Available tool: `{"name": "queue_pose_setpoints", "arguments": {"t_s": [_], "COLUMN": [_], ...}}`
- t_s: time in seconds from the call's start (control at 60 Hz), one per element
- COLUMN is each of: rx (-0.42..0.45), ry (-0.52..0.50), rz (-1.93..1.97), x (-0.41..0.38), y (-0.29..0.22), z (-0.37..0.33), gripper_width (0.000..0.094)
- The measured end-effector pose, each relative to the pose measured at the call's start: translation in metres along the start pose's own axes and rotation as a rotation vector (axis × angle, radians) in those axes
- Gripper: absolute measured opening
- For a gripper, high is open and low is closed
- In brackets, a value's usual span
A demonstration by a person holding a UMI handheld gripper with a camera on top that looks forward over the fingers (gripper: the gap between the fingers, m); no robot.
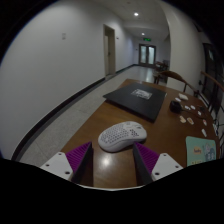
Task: Arrange mouse
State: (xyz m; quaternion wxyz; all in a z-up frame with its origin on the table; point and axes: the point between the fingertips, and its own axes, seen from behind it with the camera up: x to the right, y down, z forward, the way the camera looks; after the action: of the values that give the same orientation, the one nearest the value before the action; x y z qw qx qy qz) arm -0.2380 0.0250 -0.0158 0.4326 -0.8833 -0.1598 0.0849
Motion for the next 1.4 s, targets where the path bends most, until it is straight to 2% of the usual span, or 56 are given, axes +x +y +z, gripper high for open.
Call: {"name": "queue_pose_setpoints", "arguments": {"t_s": [0.3,0.367,0.417,0.467,0.55,0.617,0.683,0.783,0.85,0.917,0.967,1.017,1.05,1.15,1.167,1.283,1.3,1.317,1.4], "rx": [-0.040,-0.047,-0.045,-0.042,-0.032,-0.035,0.045,0.233,0.352,0.387,0.353,0.273,0.216,0.065,0.051,-0.023,-0.038,-0.020,-0.025], "ry": [0.068,0.104,0.116,0.094,0.023,-0.015,-0.045,0.003,0.087,0.217,0.286,0.324,0.335,0.333,0.332,0.333,0.330,0.326,0.289], "rz": [0.049,0.071,0.088,0.110,0.073,0.044,0.031,0.041,0.050,0.097,0.143,0.179,0.200,0.261,0.264,0.279,0.284,0.290,0.278], "x": [0.004,0.011,0.015,0.012,0.003,0.000,0.005,0.057,0.117,0.191,0.237,0.271,0.281,0.308,0.300,0.313,0.310,0.310,0.308], "y": [-0.052,-0.055,-0.057,-0.058,-0.057,-0.051,-0.073,-0.129,-0.151,-0.146,-0.115,-0.067,-0.029,0.024,0.045,0.074,0.080,0.079,0.078], "z": [0.073,0.079,0.082,0.082,0.077,0.062,0.028,-0.057,-0.117,-0.159,-0.174,-0.171,-0.165,-0.128,-0.134,-0.106,-0.112,-0.109,-0.107], "gripper_width": [0.0831,0.0747,0.0558,0.0463,0.0368,0.0347,0.0346,0.0345,0.0341,0.0343,0.0344,0.0343,0.0342,0.0343,0.0344,0.0347,0.0426,0.0400,0.0518]}}
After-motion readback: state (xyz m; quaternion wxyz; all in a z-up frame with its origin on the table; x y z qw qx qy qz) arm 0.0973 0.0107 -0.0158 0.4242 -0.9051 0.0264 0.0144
